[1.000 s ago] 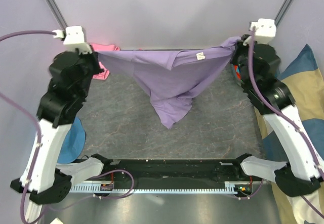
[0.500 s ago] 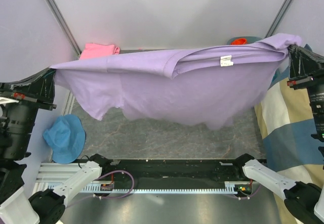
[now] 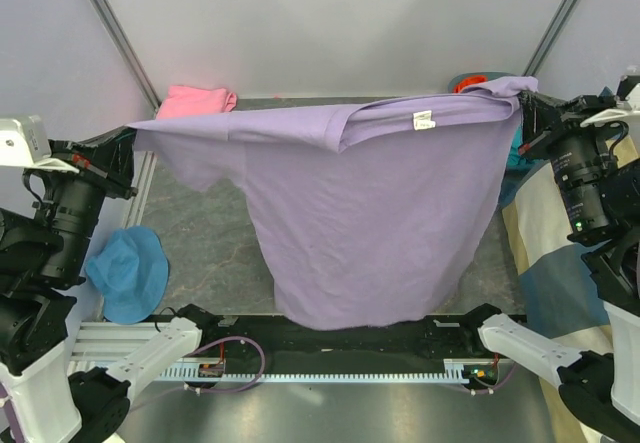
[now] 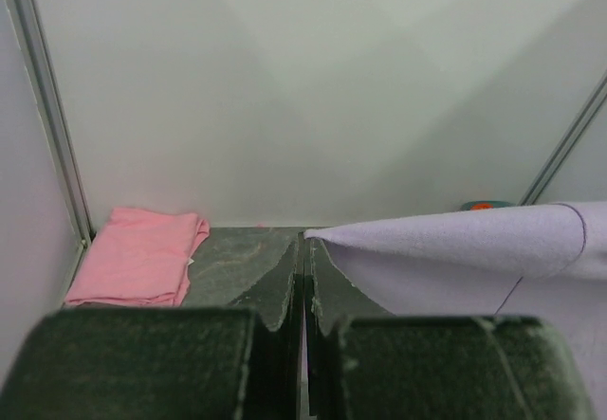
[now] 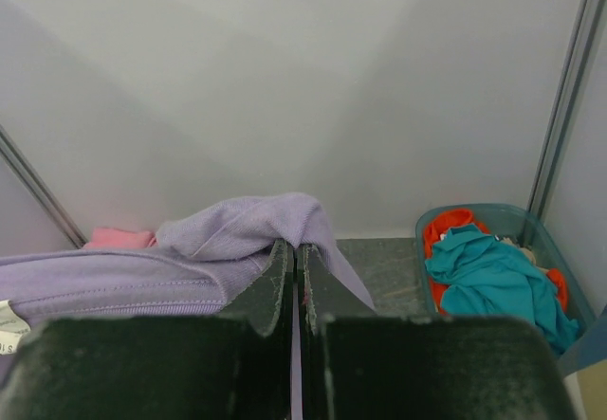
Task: Fold and stack the t-shirts
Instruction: Flatten out the tshirt
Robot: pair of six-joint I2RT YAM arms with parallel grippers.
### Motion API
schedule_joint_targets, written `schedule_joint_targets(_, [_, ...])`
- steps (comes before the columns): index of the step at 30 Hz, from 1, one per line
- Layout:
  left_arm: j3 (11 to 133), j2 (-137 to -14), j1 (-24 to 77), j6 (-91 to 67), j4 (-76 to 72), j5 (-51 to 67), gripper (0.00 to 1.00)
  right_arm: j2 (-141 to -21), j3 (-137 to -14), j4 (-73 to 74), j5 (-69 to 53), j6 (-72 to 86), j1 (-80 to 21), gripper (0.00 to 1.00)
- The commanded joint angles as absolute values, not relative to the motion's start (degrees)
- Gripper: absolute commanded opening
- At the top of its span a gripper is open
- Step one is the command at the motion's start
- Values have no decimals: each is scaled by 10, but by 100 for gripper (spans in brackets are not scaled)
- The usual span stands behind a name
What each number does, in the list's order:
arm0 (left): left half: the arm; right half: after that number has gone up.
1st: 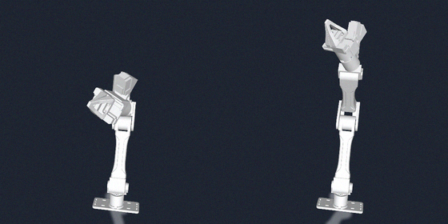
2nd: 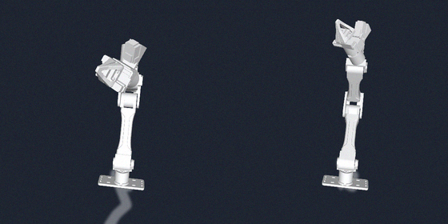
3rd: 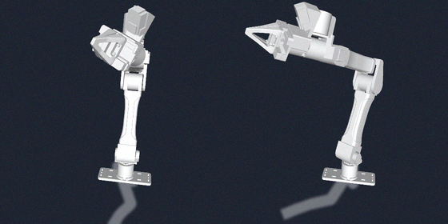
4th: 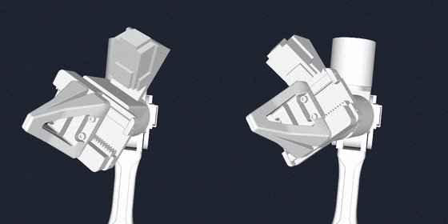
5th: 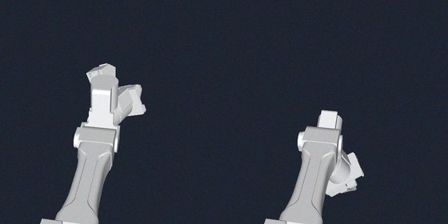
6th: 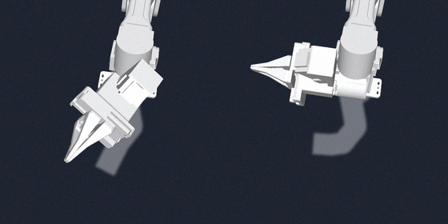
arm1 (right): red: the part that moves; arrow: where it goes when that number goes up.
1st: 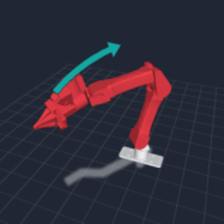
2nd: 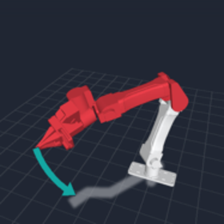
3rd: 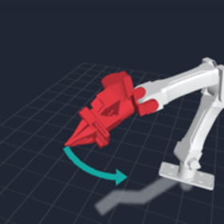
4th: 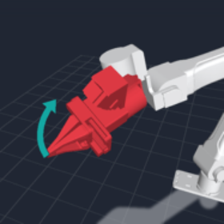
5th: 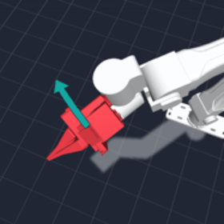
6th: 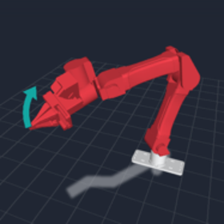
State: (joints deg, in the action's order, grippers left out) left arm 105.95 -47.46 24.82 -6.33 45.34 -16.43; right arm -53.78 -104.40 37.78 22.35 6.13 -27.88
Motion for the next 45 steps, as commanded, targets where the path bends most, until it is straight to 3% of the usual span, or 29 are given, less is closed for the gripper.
schedule_joint_targets(1, [1057,-480,242,-51,427,-199,2,-538,-1039,345,275,47,-273,0])
schedule_joint_targets(9, [946,-532,242,-43,294,-205,2,-608,-946,243,319,36,-273,0])
schedule_joint_targets(15, [938,-679,226,-26,172,-209,2,-733,-928,142,288,41,-237,0])
schedule_joint_targets(21, [1088,-849,157,-49,155,-134,2,-885,-1061,120,213,56,-170,0])
schedule_joint_targets(24, [1242,-916,144,-54,192,-112,2,-932,-1169,129,191,55,-158,0])
schedule_joint_targets(29, [1312,-911,143,-57,225,-105,2,-935,-1243,148,175,54,-158,0])
schedule_joint_targets(32, [1261,-854,143,-68,229,-107,2,-888,-1204,154,152,73,-158,0])
schedule_joint_targets(35, [1128,-761,143,-79,204,-115,2,-815,-1088,148,124,97,-158,0])
schedule_joint_targets(45, [541,-463,144,-288,200,-111,2,-582,-623,178,49,212,-161,0])
